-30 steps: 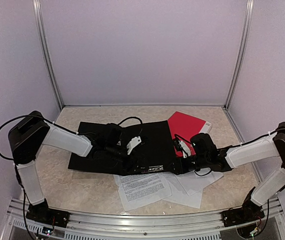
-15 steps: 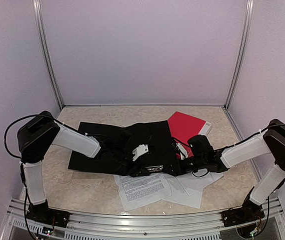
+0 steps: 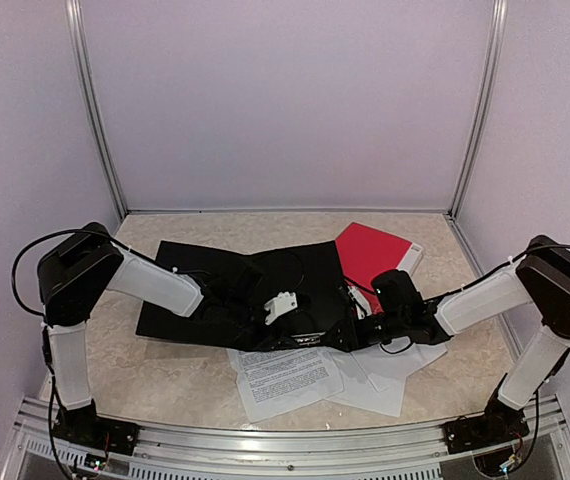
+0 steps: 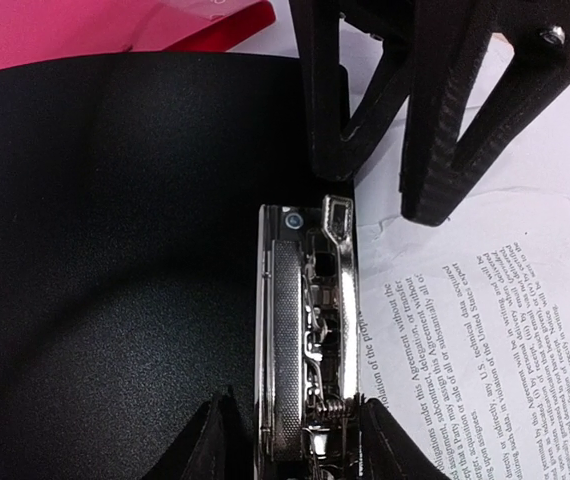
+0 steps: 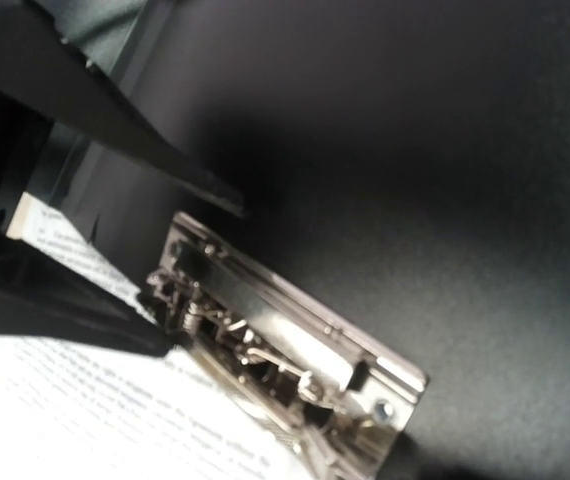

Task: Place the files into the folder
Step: Open the spring clip on the folder.

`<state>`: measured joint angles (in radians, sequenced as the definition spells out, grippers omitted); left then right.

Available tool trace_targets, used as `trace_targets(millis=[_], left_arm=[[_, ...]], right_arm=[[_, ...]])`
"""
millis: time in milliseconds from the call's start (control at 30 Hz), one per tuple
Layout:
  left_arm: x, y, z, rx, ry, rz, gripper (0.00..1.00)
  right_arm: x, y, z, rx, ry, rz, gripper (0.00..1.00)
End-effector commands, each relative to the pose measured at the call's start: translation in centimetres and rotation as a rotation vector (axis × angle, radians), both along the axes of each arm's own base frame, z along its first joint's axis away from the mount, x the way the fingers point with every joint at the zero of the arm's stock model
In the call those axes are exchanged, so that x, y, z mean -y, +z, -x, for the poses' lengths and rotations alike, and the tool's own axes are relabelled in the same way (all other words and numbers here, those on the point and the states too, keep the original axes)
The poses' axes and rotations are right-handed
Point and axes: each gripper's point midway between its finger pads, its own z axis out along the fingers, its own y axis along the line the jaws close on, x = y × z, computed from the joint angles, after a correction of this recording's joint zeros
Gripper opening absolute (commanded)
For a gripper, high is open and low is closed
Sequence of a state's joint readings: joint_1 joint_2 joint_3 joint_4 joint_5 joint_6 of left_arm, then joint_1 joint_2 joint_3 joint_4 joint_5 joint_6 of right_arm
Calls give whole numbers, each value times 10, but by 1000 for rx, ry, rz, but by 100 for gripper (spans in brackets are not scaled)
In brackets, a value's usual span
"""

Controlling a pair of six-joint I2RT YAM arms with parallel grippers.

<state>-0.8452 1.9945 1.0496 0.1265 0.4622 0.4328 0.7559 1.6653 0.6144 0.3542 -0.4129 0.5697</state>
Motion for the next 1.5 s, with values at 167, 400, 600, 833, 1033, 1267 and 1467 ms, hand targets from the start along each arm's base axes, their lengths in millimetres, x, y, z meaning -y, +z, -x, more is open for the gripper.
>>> trace_targets(millis=[167,400,600,833,1033,1267,1467], left_arm=[[-7,-26,15,-6,-15,-75,33],[-9,-31,18,-14,-11,-87,29],[-10,-32,18,-8,-11,-94,28],[-11,-33,18,-9,-9,-100,28],[-14,-36,19,-5,-12,-112,28],[-14,-37,18,-4,-11,-119,27],[-14,-38,18,-7,-8,-121,27]], right_arm=[[-4,-2,-8,5,-5,-13,38],[-6,-6,-13,11,-4,8,30],[-2,-13,-14,14,-13,39,19],[2,-18,-16,23,-22,72,10],[1,-17,-20,31,-33,75,5],[-2,-16,-22,31,-29,64,6],[-4,-15,-21,29,-19,54,13]])
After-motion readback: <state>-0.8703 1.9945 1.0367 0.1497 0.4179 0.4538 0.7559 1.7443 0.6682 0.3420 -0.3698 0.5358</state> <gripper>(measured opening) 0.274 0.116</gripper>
